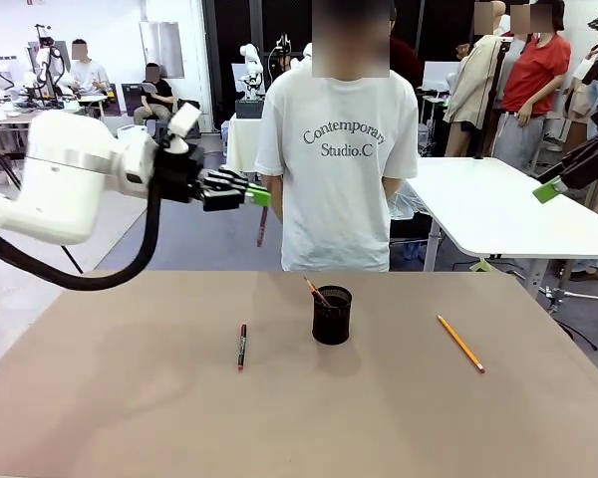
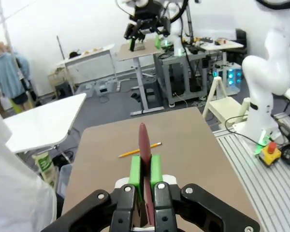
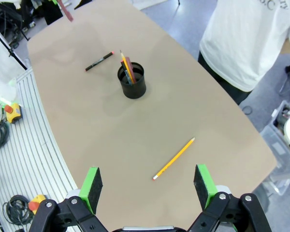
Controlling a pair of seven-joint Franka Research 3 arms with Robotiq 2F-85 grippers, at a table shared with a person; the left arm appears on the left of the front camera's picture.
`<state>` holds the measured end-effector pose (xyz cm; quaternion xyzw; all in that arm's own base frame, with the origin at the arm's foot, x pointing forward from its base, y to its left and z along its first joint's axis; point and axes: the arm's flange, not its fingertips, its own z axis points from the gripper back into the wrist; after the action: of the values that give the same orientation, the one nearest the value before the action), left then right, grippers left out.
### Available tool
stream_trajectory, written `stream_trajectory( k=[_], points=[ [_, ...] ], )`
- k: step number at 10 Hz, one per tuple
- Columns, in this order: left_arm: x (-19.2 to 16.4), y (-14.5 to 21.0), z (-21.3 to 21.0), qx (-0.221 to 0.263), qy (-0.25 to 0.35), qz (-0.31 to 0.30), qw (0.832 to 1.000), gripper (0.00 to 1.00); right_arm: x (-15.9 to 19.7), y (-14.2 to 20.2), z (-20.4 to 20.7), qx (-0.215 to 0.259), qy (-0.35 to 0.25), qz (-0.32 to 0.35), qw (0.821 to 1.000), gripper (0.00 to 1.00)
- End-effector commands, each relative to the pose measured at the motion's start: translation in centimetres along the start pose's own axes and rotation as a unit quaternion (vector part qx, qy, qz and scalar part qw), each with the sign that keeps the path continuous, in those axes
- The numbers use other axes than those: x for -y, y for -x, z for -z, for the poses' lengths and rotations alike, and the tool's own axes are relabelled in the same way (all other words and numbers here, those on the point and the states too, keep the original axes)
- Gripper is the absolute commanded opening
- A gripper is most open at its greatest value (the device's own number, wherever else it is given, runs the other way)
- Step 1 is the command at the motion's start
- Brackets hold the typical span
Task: Place the pens into the pen holder.
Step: Pick up a writing instrument from the table and place it into the Pen holder.
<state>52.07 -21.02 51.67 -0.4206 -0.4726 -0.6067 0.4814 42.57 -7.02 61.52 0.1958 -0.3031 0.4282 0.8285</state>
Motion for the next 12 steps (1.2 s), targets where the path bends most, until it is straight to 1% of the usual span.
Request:
stream_trajectory(
  k=[1, 3, 4, 5, 6, 7, 10, 11, 12],
  points=[
    [-1.6, 1.9, 2.3, 0.029, 0.008, 0.042, 0.999, 0.00, 0.0, -0.2, -0.1, 0.005, 0.000, 0.001, 1.000, 1.00],
    [-2.3, 3.5, 5.4, 0.054, 0.023, 0.037, 0.998, 0.00, 0.0, -0.2, -0.1, 0.005, 0.000, 0.001, 1.000, 1.00],
    [-2.5, 4.2, 7.3, 0.053, 0.004, 0.028, 0.998, 0.00, 0.0, -0.2, -0.1, 0.005, 0.000, 0.001, 1.000, 1.00],
    [-2.5, 4.5, 8.1, 0.061, -0.004, 0.031, 0.998, 0.00, 0.0, -0.2, -0.1, 0.005, 0.000, 0.001, 1.000, 1.00],
    [-2.5, 4.2, 7.4, 0.079, -0.019, 0.023, 0.996, 0.00, 0.0, -0.2, -0.1, 0.005, 0.000, 0.001, 1.000, 1.00],
    [-2.0, 4.9, 7.5, 0.047, 0.017, 0.021, 0.999, 0.00, 0.0, -0.2, -0.1, 0.005, 0.000, 0.001, 1.000, 1.00],
    [-2.0, 4.9, 7.5, 0.047, 0.017, 0.021, 0.999, 0.00, 0.0, -0.2, -0.1, 0.005, 0.000, 0.001, 1.000, 1.00],
    [-2.2, 5.1, 7.9, 0.052, 0.011, 0.016, 0.998, 0.00, 0.0, -0.2, -0.1, 0.005, 0.000, 0.001, 1.000, 1.00],
    [-2.8, 5.3, 8.7, 0.080, -0.020, -0.001, 0.997, 0.00, 0.0, -0.2, -0.1, 0.005, 0.000, 0.001, 1.000, 1.00]
  ],
)
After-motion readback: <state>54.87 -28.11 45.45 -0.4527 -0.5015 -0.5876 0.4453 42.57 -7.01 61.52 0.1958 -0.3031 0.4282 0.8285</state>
